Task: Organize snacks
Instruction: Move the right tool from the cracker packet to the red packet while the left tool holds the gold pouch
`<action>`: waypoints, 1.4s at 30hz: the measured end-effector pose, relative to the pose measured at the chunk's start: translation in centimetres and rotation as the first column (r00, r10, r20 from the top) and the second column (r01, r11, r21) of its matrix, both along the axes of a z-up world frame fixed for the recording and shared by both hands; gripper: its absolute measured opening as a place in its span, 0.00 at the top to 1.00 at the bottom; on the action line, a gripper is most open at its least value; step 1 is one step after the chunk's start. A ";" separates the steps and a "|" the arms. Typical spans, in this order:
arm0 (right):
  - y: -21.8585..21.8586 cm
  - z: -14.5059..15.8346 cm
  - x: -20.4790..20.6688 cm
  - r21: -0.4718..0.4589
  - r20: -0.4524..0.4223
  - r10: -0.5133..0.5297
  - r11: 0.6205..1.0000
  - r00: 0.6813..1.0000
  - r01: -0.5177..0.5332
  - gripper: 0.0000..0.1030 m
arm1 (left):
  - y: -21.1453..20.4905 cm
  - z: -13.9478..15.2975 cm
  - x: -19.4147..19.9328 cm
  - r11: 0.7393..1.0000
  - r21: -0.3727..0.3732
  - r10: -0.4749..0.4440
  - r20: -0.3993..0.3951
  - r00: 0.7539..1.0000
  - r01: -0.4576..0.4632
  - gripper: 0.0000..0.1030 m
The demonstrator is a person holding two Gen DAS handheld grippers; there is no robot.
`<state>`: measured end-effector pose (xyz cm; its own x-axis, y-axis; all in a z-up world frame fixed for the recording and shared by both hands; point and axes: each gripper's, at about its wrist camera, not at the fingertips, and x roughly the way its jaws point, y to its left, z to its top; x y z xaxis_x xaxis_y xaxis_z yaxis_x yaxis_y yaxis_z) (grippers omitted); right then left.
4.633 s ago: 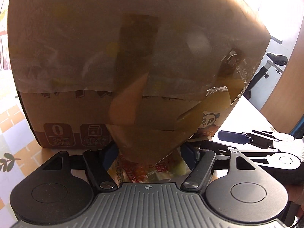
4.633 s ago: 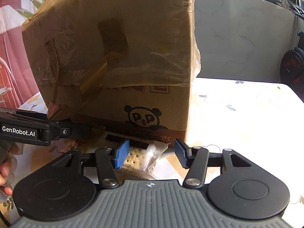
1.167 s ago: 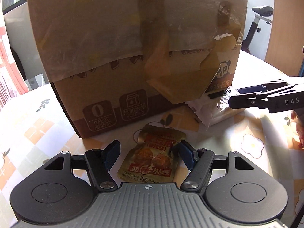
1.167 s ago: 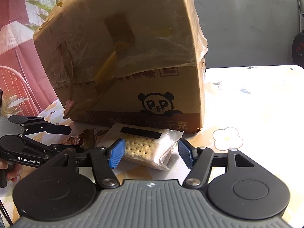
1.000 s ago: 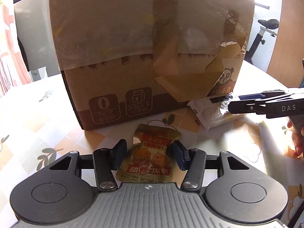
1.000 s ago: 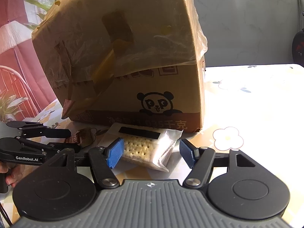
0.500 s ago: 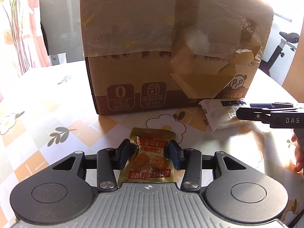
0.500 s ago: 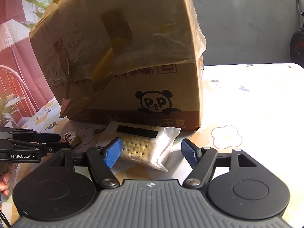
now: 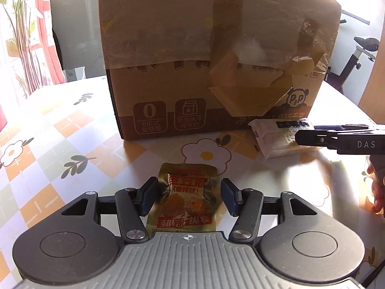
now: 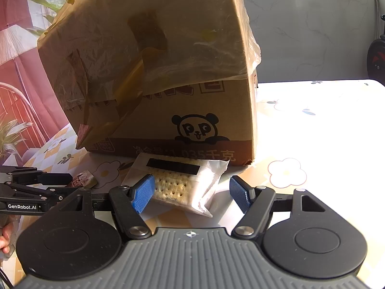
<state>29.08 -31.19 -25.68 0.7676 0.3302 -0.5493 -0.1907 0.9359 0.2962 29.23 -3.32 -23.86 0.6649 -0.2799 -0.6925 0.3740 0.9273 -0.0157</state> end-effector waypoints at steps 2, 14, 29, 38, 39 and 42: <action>0.0 0.0 0.0 0.000 0.000 0.000 1.000 1.000 0.000 0.31 | 0.0 0.0 -0.2 1.000 0.009 -0.003 0.003 1.000 0.003 0.41; -0.3 -0.1 -0.1 0.011 0.001 0.000 1.000 1.000 0.000 0.30 | -0.4 0.0 -0.4 0.999 0.045 0.019 0.009 1.000 -0.019 0.38; 0.2 0.6 0.3 0.001 -0.040 0.013 1.000 0.999 -0.013 0.27 | 1.3 0.3 -0.6 0.998 -0.047 0.050 -0.025 0.998 -0.051 0.51; 2.3 1.7 -0.3 -0.012 -0.122 0.130 0.991 0.984 -0.132 0.26 | 1.8 0.8 -1.5 0.994 -0.089 0.064 -0.015 0.998 -0.065 0.51; 2.6 1.8 -0.3 -0.005 -0.132 0.147 0.989 0.980 -0.149 0.26 | 1.9 0.9 -1.7 0.993 -0.094 0.064 -0.009 0.998 -0.064 0.51; 3.6 2.0 -0.1 -0.010 -0.148 0.199 0.979 0.969 -0.203 0.27 | 2.1 1.6 -1.9 0.991 -0.111 0.072 0.004 0.997 -0.071 0.51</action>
<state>28.97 -27.59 -23.64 0.5983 0.4545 -0.6599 -0.3324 0.8902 0.3117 27.32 -1.17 -22.27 0.6915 -0.3059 -0.6544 0.3071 0.9445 -0.1170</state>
